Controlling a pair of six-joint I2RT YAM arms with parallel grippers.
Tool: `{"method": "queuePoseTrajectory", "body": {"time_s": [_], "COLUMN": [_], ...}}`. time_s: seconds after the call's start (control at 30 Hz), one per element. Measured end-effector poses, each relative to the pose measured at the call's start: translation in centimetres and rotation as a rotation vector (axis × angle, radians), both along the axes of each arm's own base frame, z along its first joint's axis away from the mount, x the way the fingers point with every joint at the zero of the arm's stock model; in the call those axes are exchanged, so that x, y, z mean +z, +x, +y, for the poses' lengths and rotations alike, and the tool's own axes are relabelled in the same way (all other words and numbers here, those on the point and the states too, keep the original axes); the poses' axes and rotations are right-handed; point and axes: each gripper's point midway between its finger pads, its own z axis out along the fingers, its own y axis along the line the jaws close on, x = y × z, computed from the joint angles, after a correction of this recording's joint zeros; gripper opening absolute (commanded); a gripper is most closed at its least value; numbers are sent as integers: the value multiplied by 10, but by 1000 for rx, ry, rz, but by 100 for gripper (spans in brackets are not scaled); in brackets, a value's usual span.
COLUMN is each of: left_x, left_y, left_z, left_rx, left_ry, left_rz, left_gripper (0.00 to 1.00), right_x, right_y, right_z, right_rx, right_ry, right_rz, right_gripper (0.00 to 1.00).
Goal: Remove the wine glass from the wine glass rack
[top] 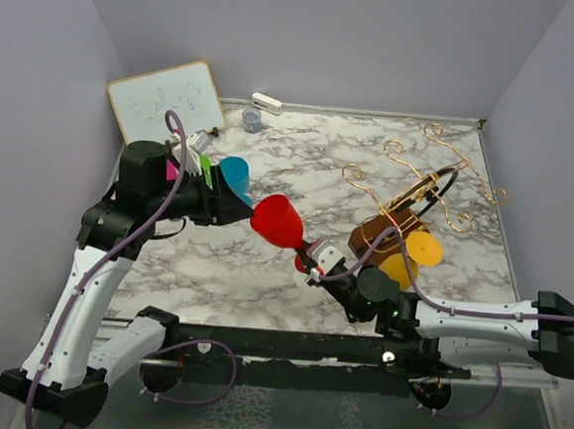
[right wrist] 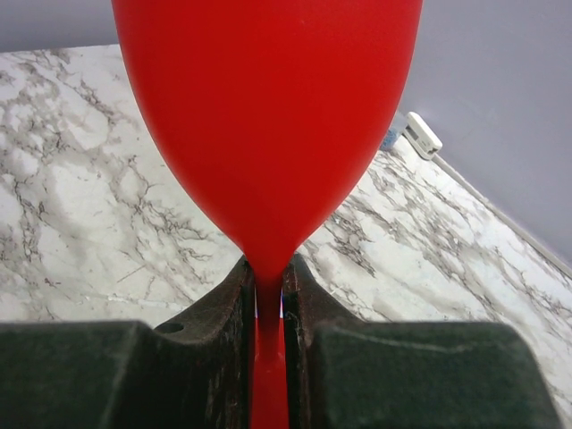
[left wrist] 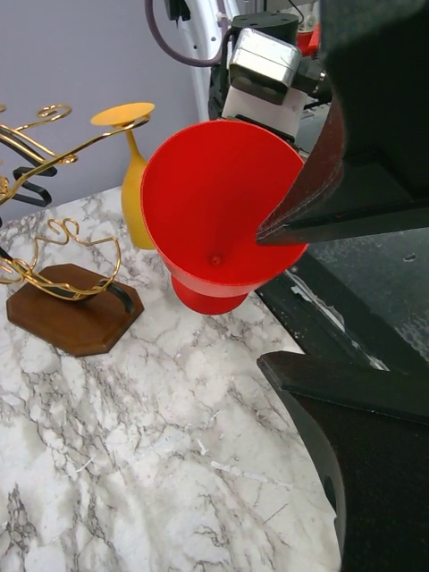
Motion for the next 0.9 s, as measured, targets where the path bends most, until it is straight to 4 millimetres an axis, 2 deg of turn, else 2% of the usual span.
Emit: {"method": "queuePoseTrajectory", "body": {"time_s": [0.27,0.43,0.5,0.53,0.6,0.63,0.7,0.83,0.9], "left_x": [-11,-31,-41,-45,-49,-50,-51,-58,-62], "left_y": [1,4,5,5,5,5,4,3,4], "left_z": [-2,-3,-3,-3,-3,-3,-4,0,6], "left_rx": [-8,-8,-8,-8,-8,-8,-21,-13,22], "left_ry": [4,16,23,27,29,28,38,76,115], "left_rz": [31,77,103,114,128,131,123,128,134], "left_gripper": [52,52,42,33,4,0,0,0,0], "right_x": [-7,-8,-9,-8,-8,-10,-14,-18,-17], "right_y": [-1,-4,-5,-6,-7,-7,-7,-8,-10], "right_z": [5,13,19,24,30,31,31,30,29], "right_rx": [19,56,72,81,92,93,93,95,98], "right_ry": [-35,-46,-63,-69,-77,-88,-105,-111,-110], "right_rz": [-16,-28,-30,-33,-33,-31,-26,-2,19], "right_gripper": [1,1,1,2,3,4,9,30,35]}}
